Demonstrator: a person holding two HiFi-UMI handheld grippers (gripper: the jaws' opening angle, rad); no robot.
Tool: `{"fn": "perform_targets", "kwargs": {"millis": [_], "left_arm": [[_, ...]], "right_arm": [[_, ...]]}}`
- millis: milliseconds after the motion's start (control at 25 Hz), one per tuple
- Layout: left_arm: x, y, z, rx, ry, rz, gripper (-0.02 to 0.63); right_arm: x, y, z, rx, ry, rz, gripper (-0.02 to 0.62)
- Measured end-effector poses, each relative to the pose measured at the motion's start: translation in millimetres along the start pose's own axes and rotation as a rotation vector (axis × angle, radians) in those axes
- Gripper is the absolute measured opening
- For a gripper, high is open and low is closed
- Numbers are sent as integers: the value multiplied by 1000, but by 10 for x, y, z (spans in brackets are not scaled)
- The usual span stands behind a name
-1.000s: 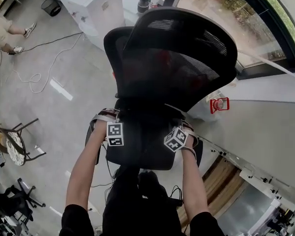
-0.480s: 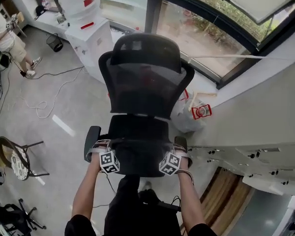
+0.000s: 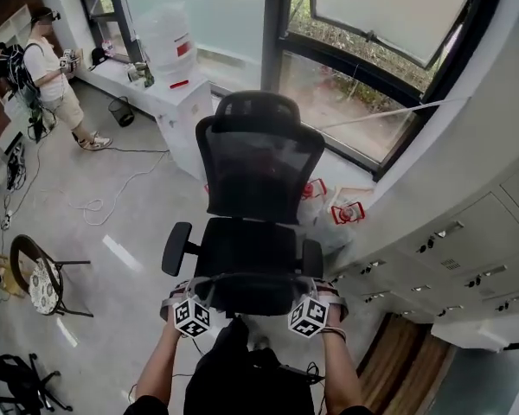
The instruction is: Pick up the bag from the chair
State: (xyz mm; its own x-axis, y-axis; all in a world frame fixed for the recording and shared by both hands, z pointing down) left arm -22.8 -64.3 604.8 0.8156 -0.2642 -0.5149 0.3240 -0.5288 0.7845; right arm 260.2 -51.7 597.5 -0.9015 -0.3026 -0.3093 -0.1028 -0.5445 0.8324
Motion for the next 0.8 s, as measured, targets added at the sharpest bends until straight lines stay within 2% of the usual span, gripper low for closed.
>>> {"fn": "perform_targets", "kwargs": {"millis": [200,480,600,800], "left_arm": [[-44,-485,-176,20,-13,-55,32],[-106,-1078,-175,35,-22,-139,32],[-226,-1248,-199,22,-28,-172,32],[-507,-1369,-217,-9,-20,-178,32]], "right_arm": [[29,-477,272,-22,38,-10,31],[193,-951,515,-29,92,-35,31],[294,-1070,638,-38,103,-23,31],[472,-1141,858,-45,113,-8,32]]}}
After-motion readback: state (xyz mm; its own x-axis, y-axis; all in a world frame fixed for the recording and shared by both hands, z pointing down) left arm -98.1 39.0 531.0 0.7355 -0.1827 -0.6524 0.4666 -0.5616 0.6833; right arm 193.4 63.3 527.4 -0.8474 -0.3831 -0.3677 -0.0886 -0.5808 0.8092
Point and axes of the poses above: the fingertips, and each gripper's own axes: y forward along the fingers, z to its left, x out of its top, the point moved 8 cm from there along -y, backward along the fingers, and after that the axes turned 5 degrees about z, right-handed, at the moved point
